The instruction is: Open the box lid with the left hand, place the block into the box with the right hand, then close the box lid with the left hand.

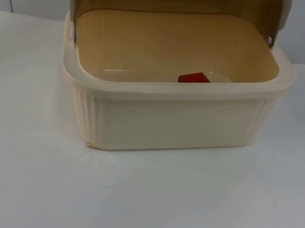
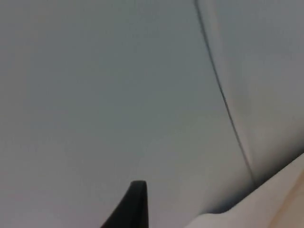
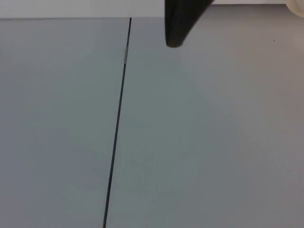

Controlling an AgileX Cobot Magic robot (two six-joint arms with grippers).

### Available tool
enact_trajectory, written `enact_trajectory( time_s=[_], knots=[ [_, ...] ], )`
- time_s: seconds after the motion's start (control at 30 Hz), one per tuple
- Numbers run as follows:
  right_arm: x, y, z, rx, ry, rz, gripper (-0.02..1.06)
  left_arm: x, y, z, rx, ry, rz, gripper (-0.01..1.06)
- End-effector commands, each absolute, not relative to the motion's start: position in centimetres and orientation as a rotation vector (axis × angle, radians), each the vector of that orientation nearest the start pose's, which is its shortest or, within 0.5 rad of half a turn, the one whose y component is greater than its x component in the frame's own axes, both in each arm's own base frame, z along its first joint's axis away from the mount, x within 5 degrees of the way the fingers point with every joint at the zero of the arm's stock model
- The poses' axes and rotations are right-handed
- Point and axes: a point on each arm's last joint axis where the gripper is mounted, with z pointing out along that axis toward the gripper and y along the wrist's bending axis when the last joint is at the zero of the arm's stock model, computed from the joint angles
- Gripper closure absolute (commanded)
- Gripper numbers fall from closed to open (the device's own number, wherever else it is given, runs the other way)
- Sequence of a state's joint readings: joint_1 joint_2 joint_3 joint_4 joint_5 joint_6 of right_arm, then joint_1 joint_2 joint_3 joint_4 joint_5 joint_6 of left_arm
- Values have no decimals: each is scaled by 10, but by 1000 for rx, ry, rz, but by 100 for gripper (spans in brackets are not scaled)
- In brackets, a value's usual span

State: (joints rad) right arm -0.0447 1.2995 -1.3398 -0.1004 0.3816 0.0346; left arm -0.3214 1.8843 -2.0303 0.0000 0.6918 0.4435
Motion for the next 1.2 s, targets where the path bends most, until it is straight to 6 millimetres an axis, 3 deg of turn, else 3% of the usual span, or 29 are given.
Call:
enact_trajectory(
  time_s=[0.0,0.33,0.63,0.73,0.8,0.83,0.97,1.0,1.1,1.17],
  knots=[
    [291,-17,442,11,1809,-114,0,428,-146,419,877,1795,154,0],
    [291,-18,442,-1,1811,-135,0,454,-160,383,1291,1552,443,0],
    [291,-18,442,-4,1811,-140,0,453,-195,355,1378,1572,285,4],
    [291,-18,442,-4,1811,-140,0,451,-198,346,1422,1617,247,23],
    [291,-18,442,-4,1811,-140,0,450,-200,341,1428,1644,201,44],
    [291,-18,442,-4,1811,-140,0,450,-200,341,1428,1644,201,44],
    [291,-18,442,-4,1811,-140,0,449,-202,340,1413,1657,146,85],
    [291,-18,442,-4,1811,-140,0,449,-202,340,1413,1657,146,85],
    [291,-18,441,-3,1813,-140,0,447,-206,341,1378,1665,75,105],
    [291,-18,441,-2,1813,-138,0,447,-206,341,1378,1670,62,105]
  ],
)
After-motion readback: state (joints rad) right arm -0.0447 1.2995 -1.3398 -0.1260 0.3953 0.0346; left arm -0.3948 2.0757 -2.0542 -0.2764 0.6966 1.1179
